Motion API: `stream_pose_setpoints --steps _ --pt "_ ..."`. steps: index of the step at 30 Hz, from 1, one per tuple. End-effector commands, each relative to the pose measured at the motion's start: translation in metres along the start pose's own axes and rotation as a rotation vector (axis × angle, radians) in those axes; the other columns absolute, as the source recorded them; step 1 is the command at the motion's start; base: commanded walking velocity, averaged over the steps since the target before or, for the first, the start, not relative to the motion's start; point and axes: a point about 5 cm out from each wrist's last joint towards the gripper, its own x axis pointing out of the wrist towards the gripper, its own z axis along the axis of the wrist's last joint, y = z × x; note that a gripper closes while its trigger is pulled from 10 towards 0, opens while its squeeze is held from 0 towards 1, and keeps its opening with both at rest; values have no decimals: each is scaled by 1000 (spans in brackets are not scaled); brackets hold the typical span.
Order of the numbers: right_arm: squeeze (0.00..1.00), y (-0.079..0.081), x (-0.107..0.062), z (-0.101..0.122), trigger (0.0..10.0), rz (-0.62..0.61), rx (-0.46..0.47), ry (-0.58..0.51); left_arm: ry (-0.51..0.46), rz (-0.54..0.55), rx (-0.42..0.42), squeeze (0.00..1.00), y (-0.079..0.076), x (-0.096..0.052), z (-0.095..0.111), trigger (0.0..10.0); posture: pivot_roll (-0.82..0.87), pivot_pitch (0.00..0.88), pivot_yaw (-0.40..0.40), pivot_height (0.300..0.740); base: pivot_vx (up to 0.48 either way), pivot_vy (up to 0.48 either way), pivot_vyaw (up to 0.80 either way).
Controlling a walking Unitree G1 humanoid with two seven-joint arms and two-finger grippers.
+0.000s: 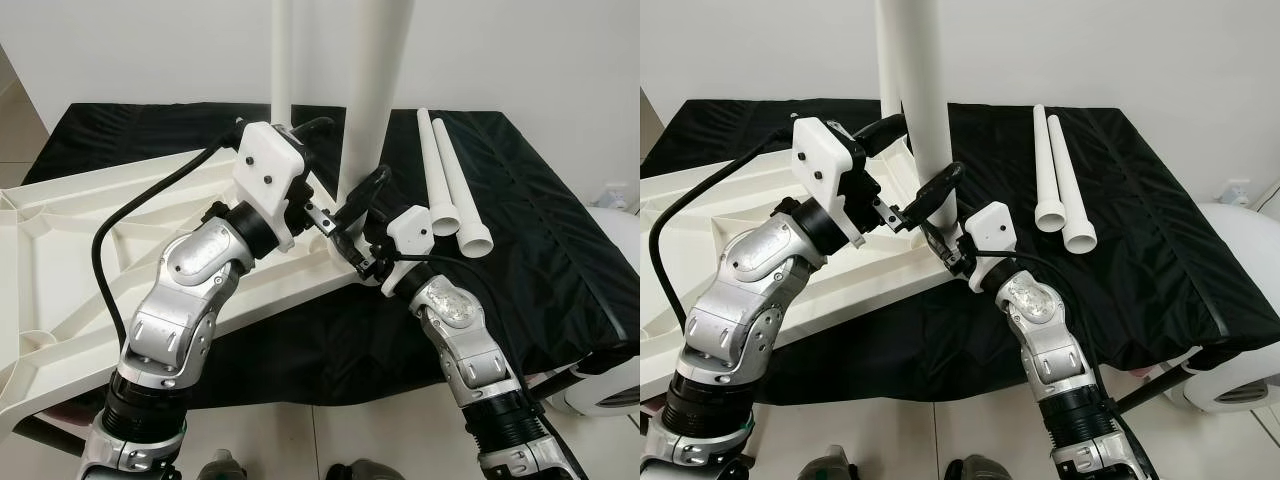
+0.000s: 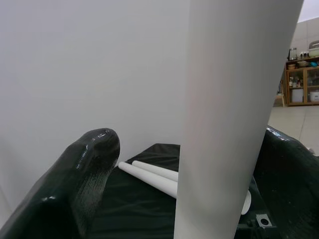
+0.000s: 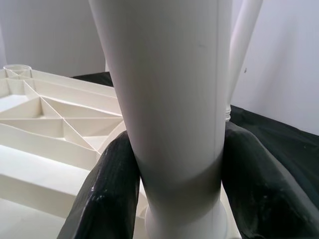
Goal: Building children table
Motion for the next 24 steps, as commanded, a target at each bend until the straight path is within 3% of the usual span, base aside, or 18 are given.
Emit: stream_pose_setpoints --steps 1,9,13,18,24 --pt "0 -4 1 9 10000 -10 -4 -52 6 4 7 0 1 1 0 10000 73 0 -53 740 0 0 0" --pt "0 -9 3 5 10000 -58 11 -12 -21 -30 3 0 -4 4 8 10000 73 0 -52 740 0 0 0" --pt "0 -17 7 0 10000 -163 88 31 -37 -79 -38 0 -10 4 14 10000 75 0 -49 740 0 0 0" --pt "0 -30 8 -4 10000 -340 165 53 6 -113 -109 0 -16 -2 5 10000 73 0 -46 740 0 0 0" --pt "0 -35 5 -6 10000 -397 184 45 32 -62 -126 0 -10 -7 -2 10000 70 0 -46 740 0 0 0"
